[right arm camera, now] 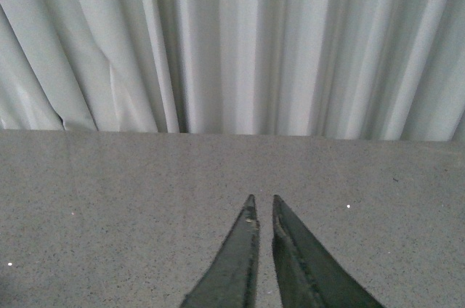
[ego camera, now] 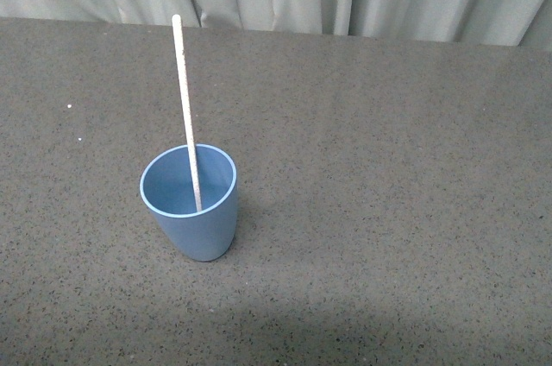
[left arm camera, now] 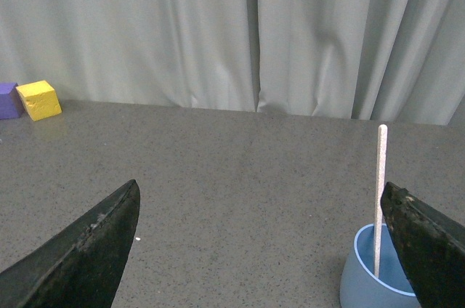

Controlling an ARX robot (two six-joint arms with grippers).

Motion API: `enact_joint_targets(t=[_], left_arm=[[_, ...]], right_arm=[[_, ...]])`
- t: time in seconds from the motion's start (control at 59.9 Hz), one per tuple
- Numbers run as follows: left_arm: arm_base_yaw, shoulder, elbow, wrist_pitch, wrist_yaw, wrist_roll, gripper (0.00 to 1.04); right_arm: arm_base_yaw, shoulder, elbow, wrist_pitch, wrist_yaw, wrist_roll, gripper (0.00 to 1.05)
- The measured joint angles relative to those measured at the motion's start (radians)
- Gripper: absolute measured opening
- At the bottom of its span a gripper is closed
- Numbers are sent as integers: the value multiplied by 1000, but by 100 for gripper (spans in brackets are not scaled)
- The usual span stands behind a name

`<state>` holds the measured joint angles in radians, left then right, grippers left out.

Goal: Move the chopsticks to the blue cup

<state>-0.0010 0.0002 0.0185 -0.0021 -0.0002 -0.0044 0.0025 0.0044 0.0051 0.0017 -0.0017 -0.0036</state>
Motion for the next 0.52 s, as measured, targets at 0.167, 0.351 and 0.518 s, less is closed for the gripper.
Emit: enact_joint_targets(t=[0.167,0.351,0.518], left_arm=[[0,0,0,0,0,0,98],[0,0,0,0,0,0,98],[0,0,0,0,0,0,98]], right_arm=[[0,0,0,0,0,0,56],[0,0,0,0,0,0,88],[0,0,0,0,0,0,95]])
